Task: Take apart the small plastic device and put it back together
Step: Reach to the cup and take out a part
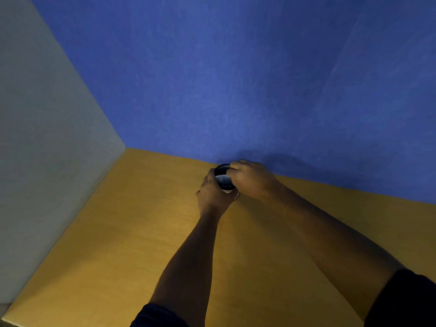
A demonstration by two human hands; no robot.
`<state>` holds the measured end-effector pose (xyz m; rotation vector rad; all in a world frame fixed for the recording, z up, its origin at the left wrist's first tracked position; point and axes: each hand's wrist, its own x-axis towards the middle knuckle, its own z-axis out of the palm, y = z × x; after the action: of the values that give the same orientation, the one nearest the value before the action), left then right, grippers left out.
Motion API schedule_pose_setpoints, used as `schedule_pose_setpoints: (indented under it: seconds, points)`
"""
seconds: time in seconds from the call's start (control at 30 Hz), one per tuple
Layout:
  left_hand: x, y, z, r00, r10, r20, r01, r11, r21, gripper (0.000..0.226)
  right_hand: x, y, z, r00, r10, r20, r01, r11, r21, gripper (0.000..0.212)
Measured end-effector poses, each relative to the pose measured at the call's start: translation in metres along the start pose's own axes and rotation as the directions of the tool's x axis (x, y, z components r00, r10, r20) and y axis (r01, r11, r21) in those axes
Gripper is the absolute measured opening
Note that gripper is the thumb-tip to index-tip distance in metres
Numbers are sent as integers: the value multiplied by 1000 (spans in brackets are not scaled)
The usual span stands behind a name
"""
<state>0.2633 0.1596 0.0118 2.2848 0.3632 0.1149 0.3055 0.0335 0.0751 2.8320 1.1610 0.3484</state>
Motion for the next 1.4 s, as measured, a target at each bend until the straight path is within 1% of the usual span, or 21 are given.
schedule_pose_setpoints:
  seconds: [0.13,0.2,0.37,0.43,0.5,0.57,0.63,0.67,0.7,0.73,0.77,0.8,0.87,0.93,1.0,1.07,1.13,1.23,1.27,1.33,1.4]
  points:
    - [-3,2,-2,1000,5,-6,-5,1000,0,93,-10,-3,-7,995,-34,-97,34,999,3,25]
    - [-3,4,-4,1000,1,-7,-1,1000,3,90,-11,-4,-11,993,-51,-106,51,999,-11,29]
    - [-3,7,-7,1000,2,-1,-2,1000,18,87,-19,0,-15,983,-61,-170,66,998,23,25]
    - [-2,6,-6,1000,10,2,-10,999,34,88,-22,2,-13,985,-31,-170,37,999,34,18]
    - [-2,5,-4,1000,7,9,-7,998,59,89,-25,0,-13,992,26,-122,-20,999,45,12]
    - [-2,6,-3,1000,7,13,-8,998,63,89,-28,-1,-16,988,69,-135,-61,996,65,12]
    - [-1,7,-3,1000,-2,14,1,998,67,89,-31,-2,-20,989,89,-117,-73,989,128,10]
    - [-2,7,-3,1000,-4,19,3,997,76,91,-34,-3,-22,983,115,-142,-91,983,161,7]
    - [-2,7,-3,1000,-1,24,-1,996,92,94,-38,-1,-24,966,180,-187,-140,968,208,6]
    - [-2,7,-4,1000,9,30,-12,993,118,100,-43,1,-24,930,287,-230,-216,933,289,6]
    - [-4,7,-5,999,25,37,-30,988,153,108,-49,4,-24,885,411,-218,-305,866,397,10]
    - [-8,8,-7,998,46,40,-53,980,191,118,-56,6,-23,841,514,-170,-371,775,512,12]
    - [-16,10,-10,995,102,22,-104,965,242,132,-73,11,-21,734,677,-51,-447,538,715,12]
    - [-27,13,-12,983,186,-4,-177,945,275,130,-93,15,-17,618,781,89,-505,307,807,10]
    - [-40,19,-11,960,279,38,-277,911,306,121,-114,18,-11,555,796,242,-541,124,832,12]
    - [-58,26,-6,929,347,128,-370,874,317,111,-137,18,-8,513,773,374,-527,-61,848,17]
    - [-81,35,3,899,383,213,-433,848,305,100,-163,15,-8,486,748,452,-496,-190,848,17]
    - [-115,43,18,893,350,282,-422,870,255,85,-201,10,-9,445,712,543,-472,-329,818,9]
    - [-127,45,23,895,333,297,-407,883,235,81,-215,8,-9,429,703,568,-471,-363,804,12]
    - [-147,47,32,887,317,335,-397,895,204,75,-241,3,-11,398,693,601,-472,-407,782,17]
    - [-168,48,41,870,309,385,-403,895,192,72,-270,-3,-13,370,681,632,-492,-433,755,15]
